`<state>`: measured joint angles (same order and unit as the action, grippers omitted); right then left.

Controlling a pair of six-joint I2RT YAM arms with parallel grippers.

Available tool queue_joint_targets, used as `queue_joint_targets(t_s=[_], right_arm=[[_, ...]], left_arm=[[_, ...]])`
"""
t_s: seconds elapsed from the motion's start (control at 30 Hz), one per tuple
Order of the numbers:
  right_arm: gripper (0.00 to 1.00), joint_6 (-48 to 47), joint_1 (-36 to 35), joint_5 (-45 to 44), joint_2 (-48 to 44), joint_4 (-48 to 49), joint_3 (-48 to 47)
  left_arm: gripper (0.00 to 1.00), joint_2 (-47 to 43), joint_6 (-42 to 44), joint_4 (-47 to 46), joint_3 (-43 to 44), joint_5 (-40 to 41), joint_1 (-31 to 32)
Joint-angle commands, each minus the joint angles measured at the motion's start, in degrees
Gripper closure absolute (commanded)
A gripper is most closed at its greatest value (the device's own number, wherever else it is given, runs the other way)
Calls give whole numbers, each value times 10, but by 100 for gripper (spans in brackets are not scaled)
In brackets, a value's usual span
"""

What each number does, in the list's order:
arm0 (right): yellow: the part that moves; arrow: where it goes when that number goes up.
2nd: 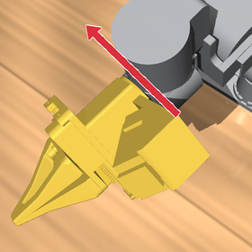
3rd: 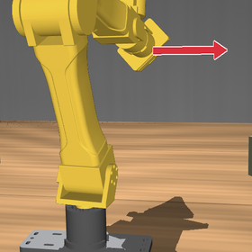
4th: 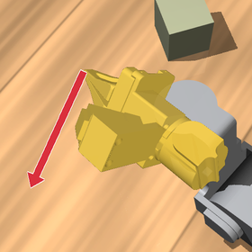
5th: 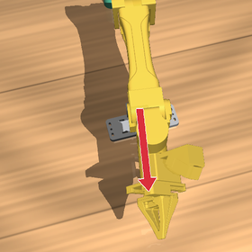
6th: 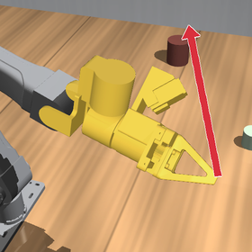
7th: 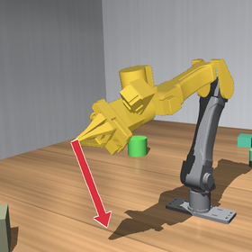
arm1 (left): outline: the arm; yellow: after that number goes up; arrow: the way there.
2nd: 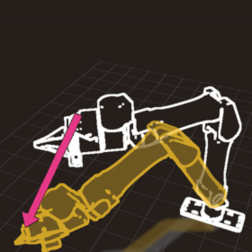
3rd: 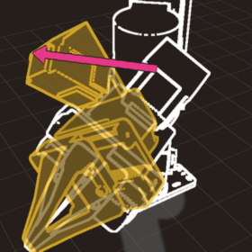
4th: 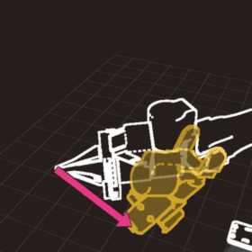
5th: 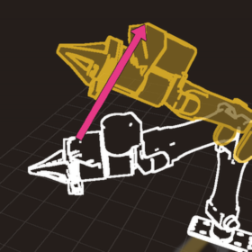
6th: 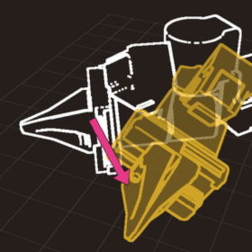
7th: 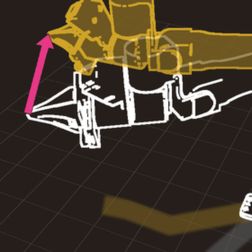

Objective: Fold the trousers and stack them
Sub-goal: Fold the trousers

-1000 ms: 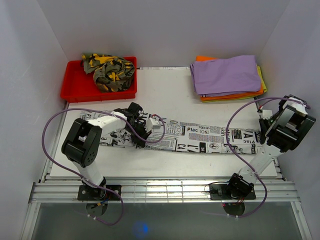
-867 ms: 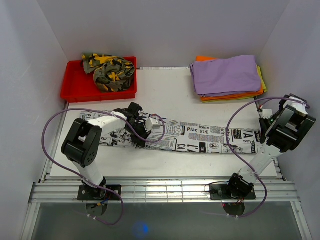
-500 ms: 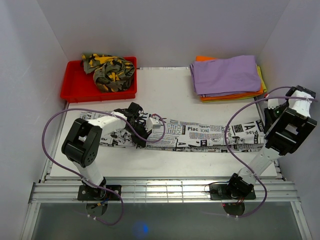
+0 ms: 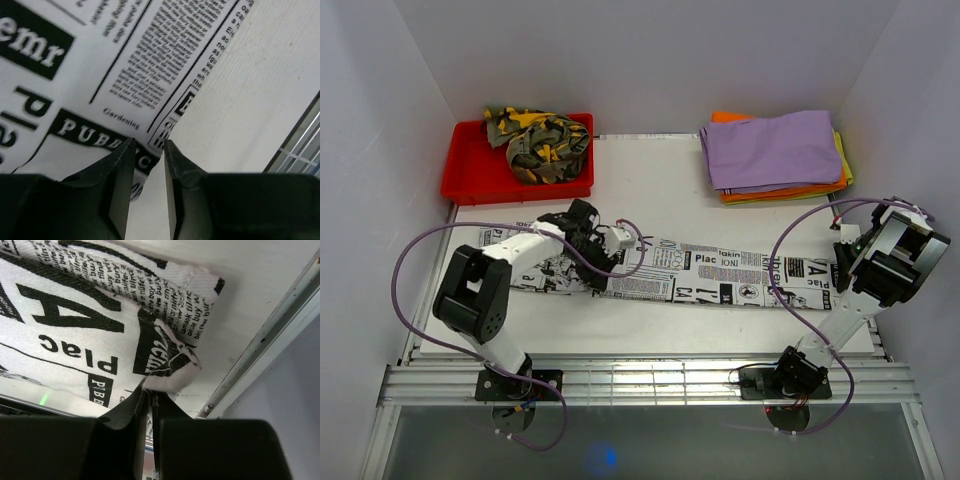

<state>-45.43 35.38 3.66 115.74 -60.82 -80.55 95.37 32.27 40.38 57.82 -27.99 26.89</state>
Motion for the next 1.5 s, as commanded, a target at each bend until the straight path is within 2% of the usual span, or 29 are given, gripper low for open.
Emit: queue_joint_targets(t_s=[0.0,0.1,0.23,0.37,0.47,0.57,0.7,0.8,0.9,0.93,0.97,1.07,1.1,1.13,1.23,1.37,1.43,1.47], right_arm=[[92,9,7,-30,6,54,18],[92,15,7,-34,10,54,24],[84,14,7,-62,12,63,34],[82,14,7,-77,12,74,42],[80,10,7,-87,13,79,44],[79,8,7,-92,10,83,47],[77,3,7,-93,3,86,51],[75,-1,7,-81,-5,81,50],[63,-9,4,-33,-21,44,37],[59,-18,3,16,-27,27,30],[52,-23,3,33,-45,-3,23],[33,-50,-3,90,-83,-57,-17],[27,-60,-6,102,-91,-69,-45],[18,-70,-8,131,-99,-81,-58],[16,-82,-42,165,-126,-91,-84],[17,-66,-150,164,-148,-68,-79],[19,-48,-188,172,-153,-42,-73],[21,-41,-229,174,-153,-34,-71]], left_arm=[[57,-69,-36,31,41,18,-60],[53,-77,-39,59,55,43,-116],[53,-71,-37,67,27,79,-186],[54,-30,-25,48,-1,115,-268],[55,25,-8,21,-5,166,-381],[55,84,2,5,32,198,-458],[55,133,17,14,98,214,-511],[55,119,52,46,123,172,-519],[53,71,89,99,136,67,-517],[50,59,98,134,143,34,-516],[49,44,102,146,150,-20,-512],[42,-16,108,162,178,-87,-483],[34,-27,104,159,192,-93,-452],[30,-39,97,142,197,-88,-433],[23,-25,56,98,228,-67,-361],[11,82,22,73,305,-87,-306],[10,119,5,35,330,-67,-291],[10,151,4,23,350,-58,-279]])
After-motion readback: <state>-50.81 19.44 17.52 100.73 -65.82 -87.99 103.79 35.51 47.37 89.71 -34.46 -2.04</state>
